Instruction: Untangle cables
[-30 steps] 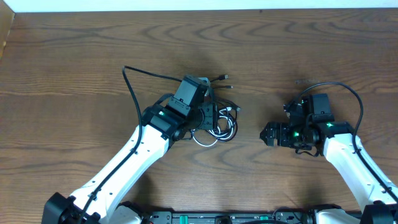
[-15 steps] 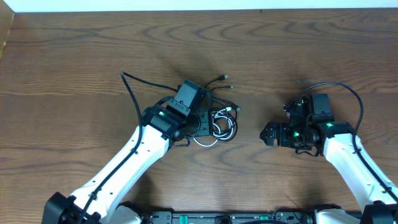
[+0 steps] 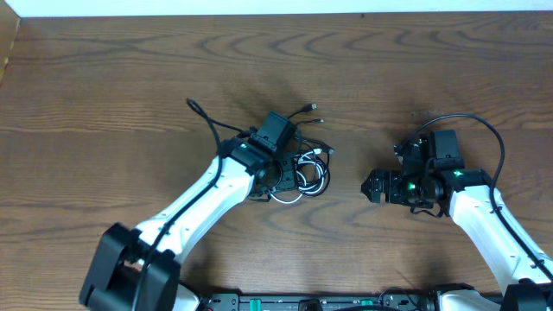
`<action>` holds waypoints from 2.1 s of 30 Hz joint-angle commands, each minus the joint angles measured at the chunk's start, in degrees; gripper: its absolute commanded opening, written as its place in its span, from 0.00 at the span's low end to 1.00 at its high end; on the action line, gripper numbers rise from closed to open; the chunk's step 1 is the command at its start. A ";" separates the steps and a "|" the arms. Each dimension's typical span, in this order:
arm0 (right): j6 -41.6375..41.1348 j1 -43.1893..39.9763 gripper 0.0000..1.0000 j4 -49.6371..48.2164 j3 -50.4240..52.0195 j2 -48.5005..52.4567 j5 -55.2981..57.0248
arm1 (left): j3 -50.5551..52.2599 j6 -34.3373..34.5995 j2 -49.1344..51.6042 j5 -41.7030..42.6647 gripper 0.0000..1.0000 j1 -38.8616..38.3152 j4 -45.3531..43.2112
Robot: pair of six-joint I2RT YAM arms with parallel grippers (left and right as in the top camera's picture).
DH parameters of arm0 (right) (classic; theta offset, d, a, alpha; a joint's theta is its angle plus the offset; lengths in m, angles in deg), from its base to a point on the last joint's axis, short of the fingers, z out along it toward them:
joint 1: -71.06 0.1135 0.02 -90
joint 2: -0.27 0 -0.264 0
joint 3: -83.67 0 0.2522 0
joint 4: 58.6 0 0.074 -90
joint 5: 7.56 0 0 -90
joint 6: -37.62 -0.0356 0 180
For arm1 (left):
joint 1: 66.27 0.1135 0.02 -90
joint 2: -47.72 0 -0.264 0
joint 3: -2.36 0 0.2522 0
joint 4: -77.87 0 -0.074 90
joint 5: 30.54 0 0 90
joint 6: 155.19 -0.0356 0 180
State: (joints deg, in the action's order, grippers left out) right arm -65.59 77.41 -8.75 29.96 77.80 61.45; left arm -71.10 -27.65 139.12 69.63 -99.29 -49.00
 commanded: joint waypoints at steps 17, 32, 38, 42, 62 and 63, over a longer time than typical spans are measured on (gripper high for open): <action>-0.02 0.13 0.99 -0.09 0.00 0.28 -0.13 | 0.63 2.43 12.09 -0.79 0.59 -3.30 -12.24; -0.02 0.13 0.99 -0.11 0.00 0.28 -0.13 | 0.55 1.40 10.93 -0.20 0.08 -3.28 -15.69; -0.07 0.13 0.99 -1.27 0.00 0.28 2.01 | 0.50 -3.69 -0.26 3.39 0.07 -3.28 -15.72; -4.11 0.13 0.99 -4.81 0.00 0.28 -1.88 | 0.50 -3.87 -7.04 4.37 0.07 -3.28 -15.72; -5.46 0.13 0.68 -17.16 0.00 0.28 -32.20 | 0.50 -0.72 -7.91 8.37 0.07 -3.34 -15.61; -5.49 0.13 0.65 -17.20 0.00 0.28 -31.61 | 0.50 -0.59 -7.91 9.18 0.07 -3.34 -16.02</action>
State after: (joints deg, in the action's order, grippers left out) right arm -71.12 77.41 -25.86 30.01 77.80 31.77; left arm -70.62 -29.18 130.98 74.92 -102.50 -64.03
